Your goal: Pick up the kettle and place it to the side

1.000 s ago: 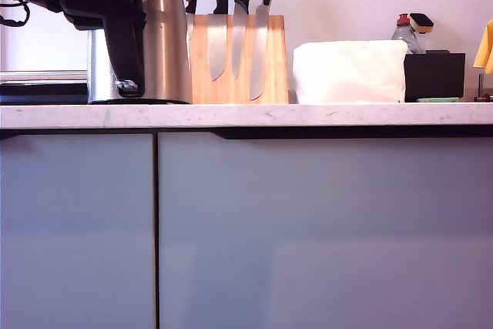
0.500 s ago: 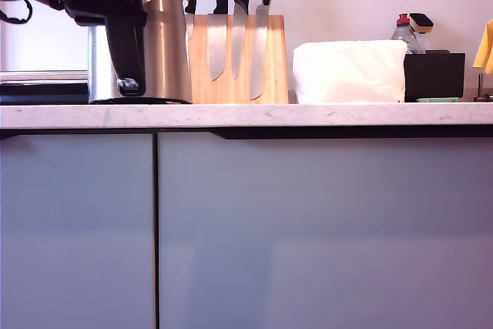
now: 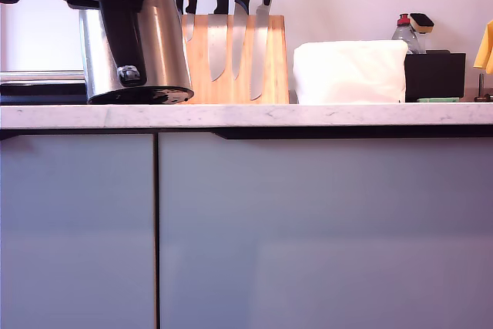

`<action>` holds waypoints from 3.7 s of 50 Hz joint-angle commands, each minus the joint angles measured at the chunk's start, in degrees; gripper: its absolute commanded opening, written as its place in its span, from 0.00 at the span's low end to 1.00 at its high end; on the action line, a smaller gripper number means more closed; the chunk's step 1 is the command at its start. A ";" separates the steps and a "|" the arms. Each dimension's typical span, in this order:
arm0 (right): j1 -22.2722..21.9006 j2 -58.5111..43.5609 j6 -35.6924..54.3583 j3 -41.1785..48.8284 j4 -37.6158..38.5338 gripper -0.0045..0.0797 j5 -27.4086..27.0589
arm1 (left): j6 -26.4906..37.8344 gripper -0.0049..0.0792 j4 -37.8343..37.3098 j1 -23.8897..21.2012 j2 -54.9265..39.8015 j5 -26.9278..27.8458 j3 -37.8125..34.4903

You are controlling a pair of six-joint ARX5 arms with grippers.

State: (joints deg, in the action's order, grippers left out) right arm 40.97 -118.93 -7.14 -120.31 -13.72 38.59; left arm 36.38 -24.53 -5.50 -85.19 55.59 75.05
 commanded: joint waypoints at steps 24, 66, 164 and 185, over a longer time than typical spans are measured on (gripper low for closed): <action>0.44 1.42 6.03 -4.31 4.66 0.04 -1.90 | 0.11 0.03 4.46 -0.31 3.56 -4.76 0.48; -0.59 5.79 7.23 -4.31 3.58 0.04 -2.34 | -0.33 0.03 3.10 -0.83 7.32 -6.60 4.28; -8.13 11.43 11.76 -4.31 -6.08 0.04 -4.09 | -1.03 0.03 10.01 -14.84 2.99 -12.22 10.69; -11.96 11.82 12.15 -4.31 -8.74 0.04 -4.50 | -1.68 0.03 9.97 -18.27 -2.93 -12.15 15.76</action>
State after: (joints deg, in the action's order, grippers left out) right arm 31.88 -111.74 1.58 -120.66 -28.40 37.34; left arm 30.17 -18.87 -20.73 -91.39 42.06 85.41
